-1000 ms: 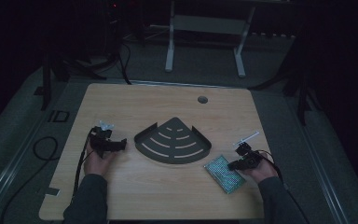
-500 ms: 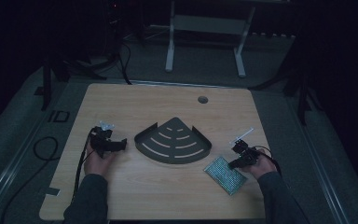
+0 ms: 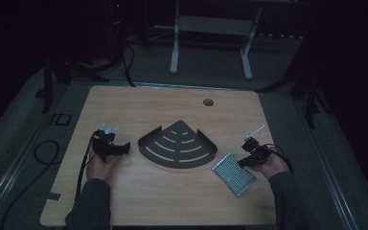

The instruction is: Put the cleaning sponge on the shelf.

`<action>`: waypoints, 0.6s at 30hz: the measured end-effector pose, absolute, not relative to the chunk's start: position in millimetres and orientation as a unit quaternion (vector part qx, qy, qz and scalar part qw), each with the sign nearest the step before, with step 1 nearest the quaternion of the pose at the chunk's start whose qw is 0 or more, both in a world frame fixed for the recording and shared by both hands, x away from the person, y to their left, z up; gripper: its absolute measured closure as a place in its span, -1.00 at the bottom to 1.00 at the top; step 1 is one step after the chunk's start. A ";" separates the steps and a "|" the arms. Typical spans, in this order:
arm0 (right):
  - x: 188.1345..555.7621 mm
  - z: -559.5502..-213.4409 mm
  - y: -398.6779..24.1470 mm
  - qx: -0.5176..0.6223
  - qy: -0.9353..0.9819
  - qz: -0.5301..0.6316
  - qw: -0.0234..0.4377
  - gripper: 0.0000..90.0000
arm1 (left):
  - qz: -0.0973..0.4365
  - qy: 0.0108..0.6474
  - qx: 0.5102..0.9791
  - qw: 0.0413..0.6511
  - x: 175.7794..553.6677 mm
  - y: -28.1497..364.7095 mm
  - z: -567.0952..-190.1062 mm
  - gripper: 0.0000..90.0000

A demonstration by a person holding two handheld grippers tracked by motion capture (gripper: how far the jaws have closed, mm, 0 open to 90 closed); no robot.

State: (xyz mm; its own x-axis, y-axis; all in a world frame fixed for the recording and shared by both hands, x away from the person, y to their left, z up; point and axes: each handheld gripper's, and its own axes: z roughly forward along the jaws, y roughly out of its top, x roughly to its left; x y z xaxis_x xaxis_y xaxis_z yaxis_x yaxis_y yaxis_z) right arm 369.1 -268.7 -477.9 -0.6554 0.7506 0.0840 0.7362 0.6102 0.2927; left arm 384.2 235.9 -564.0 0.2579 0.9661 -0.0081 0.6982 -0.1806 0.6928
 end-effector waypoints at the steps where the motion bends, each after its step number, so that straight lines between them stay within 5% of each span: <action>1: 369.4 -476.6 -269.1 0.414 0.897 0.152 0.025 0.99 | 0.225 0.566 0.735 0.299 384.2 235.9 -564.0 -0.88; 18: 377.2 -450.8 -272.1 0.419 0.894 0.155 0.049 0.99 | 0.224 0.566 0.735 0.299 384.3 235.9 -564.0 -0.88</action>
State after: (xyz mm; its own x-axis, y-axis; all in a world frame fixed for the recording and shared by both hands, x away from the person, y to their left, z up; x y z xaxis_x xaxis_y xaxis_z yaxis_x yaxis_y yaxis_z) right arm 377.2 -272.1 -450.8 -0.6450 0.7630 0.0428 0.7328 0.6016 0.3179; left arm 384.3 235.9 -564.0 0.2577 0.9662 -0.0085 0.6981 -0.1801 0.6930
